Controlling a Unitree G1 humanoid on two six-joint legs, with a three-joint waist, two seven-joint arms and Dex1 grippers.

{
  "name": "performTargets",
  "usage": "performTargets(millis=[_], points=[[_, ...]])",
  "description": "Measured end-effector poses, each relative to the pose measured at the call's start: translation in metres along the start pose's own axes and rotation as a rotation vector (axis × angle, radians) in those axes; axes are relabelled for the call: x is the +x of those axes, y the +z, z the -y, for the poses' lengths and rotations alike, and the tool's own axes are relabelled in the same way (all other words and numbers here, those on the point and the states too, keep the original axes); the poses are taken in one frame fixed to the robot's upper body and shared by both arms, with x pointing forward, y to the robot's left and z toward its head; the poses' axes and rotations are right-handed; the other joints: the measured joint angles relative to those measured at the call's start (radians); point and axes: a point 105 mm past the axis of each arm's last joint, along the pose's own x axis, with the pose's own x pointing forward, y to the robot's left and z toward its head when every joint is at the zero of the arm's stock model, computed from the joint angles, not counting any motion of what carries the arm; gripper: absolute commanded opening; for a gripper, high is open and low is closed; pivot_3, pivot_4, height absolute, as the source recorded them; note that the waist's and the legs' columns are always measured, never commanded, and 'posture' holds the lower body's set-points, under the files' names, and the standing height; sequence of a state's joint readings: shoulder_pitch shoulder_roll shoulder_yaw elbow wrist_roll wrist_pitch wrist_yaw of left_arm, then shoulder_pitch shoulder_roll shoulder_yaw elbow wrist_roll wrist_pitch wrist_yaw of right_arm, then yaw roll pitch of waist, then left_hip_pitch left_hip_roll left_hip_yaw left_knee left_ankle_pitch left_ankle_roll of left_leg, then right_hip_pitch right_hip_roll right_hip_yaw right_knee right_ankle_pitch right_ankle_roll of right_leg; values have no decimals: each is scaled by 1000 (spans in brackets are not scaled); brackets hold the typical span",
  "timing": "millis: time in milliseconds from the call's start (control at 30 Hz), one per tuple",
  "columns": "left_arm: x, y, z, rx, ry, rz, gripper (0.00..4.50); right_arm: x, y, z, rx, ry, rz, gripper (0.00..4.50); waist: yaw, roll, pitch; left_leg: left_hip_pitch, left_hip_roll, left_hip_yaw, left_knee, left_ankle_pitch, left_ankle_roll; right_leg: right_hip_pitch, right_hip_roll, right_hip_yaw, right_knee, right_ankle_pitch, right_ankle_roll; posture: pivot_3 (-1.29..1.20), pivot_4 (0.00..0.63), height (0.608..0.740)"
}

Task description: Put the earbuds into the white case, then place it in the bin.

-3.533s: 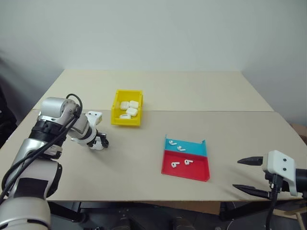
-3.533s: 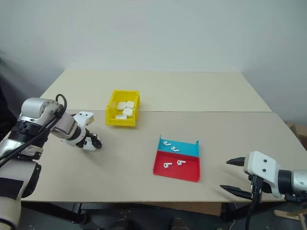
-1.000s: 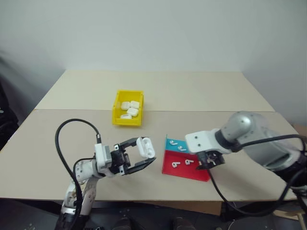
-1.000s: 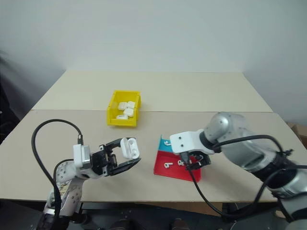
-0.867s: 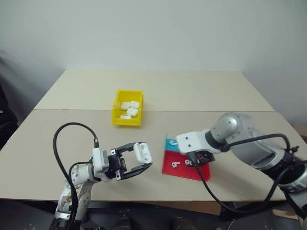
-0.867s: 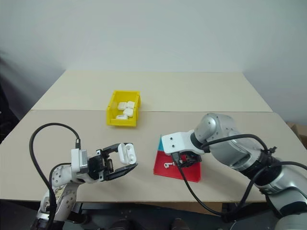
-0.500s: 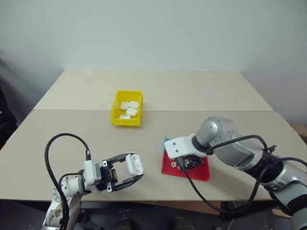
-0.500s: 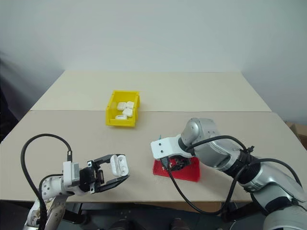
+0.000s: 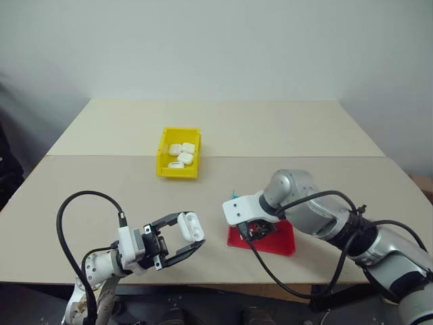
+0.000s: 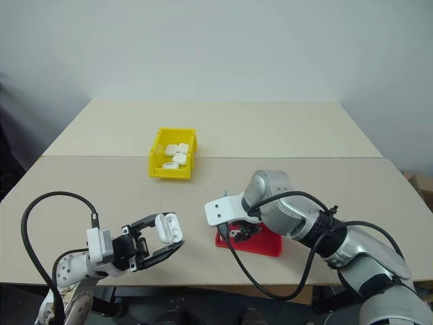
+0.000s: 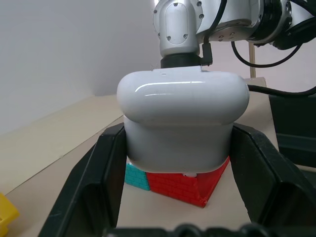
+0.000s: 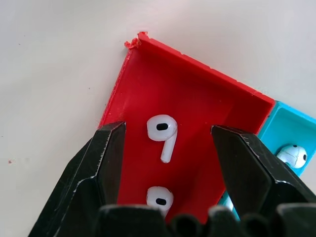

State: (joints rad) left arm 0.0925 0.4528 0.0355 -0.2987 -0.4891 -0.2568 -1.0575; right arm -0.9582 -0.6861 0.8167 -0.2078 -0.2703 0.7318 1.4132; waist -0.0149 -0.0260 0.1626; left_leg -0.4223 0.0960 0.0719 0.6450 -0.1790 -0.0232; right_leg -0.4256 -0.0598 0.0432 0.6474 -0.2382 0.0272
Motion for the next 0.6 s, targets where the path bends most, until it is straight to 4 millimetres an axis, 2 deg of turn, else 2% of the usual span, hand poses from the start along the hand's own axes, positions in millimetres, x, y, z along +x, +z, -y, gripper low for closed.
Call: performTargets(millis=[233,367,600], points=[[-4,-1,-1,8,-9,-31,2793,2,-1,3,-24,-6,-13,3261,0,0,0,0,0,0,0,0,0,0,0,0,0,-1,-1,0,150,740],[-5,-2,-4,7,7,-40,2793,3,-1,2,-33,-2,-12,2362,0,0,0,0,0,0,0,0,0,0,0,0,0,-1,-1,0,150,740],[-7,-3,-5,4,4,-64,2793,4,-1,1,-49,-1,-11,2362,0,0,0,0,0,1,-1,0,0,-1,0,0,0,-1,-1,0,150,740]])
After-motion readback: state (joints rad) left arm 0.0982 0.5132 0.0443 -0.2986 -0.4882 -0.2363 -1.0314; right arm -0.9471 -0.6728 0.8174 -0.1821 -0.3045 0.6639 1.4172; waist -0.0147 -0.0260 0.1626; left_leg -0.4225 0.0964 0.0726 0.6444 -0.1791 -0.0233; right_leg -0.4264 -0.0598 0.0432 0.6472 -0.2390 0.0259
